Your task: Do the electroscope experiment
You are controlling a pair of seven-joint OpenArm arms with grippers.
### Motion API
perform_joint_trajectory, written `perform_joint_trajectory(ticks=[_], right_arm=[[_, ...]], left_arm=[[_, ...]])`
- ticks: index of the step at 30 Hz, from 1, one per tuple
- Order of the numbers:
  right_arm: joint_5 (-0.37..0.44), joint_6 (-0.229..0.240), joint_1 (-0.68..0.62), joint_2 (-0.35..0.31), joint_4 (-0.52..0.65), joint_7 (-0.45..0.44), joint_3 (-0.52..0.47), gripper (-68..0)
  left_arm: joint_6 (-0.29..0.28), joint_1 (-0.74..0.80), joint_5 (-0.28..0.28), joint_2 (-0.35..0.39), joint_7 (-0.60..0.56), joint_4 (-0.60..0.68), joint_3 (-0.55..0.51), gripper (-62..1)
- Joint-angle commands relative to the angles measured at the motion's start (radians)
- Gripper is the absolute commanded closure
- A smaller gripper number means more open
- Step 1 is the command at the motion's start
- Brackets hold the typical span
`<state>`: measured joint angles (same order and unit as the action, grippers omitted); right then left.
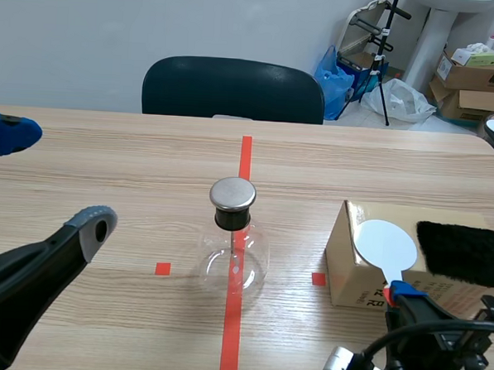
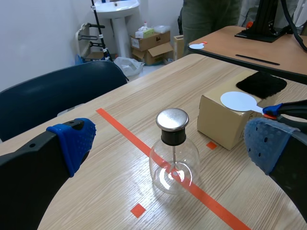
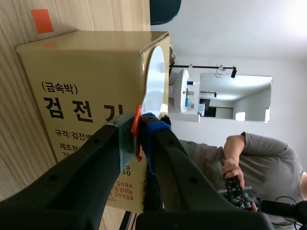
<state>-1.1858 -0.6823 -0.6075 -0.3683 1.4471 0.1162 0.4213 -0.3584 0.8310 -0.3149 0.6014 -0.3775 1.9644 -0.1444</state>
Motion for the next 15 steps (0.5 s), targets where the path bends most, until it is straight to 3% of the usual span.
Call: perform_joint_trajectory(ticks=[1,6,12,15], right_arm=[[-0.033,-0.033,0.012,-0.001,0.012,0.018,-0.002,-1.1],[-0.117,-0.089,0.012,-0.006,0.032,0.056,-0.001,-1.1],[-0.143,-0.089,0.013,-0.026,0.103,0.066,-0.001,-1.1],[-0.171,-0.089,0.027,-0.029,0.130,0.081,0.011,-1.1]], left_arm=[[0.003,-0.003,-0.010,-0.005,-0.011,0.011,-0.002,-62.3],[0.002,-0.003,-0.010,-0.005,0.013,0.011,-0.002,-62.3],[-0.003,-0.004,-0.019,0.042,0.119,0.011,-0.001,-62.3],[-0.011,-0.039,-0.055,0.092,0.166,0.000,0.010,-41.7]])
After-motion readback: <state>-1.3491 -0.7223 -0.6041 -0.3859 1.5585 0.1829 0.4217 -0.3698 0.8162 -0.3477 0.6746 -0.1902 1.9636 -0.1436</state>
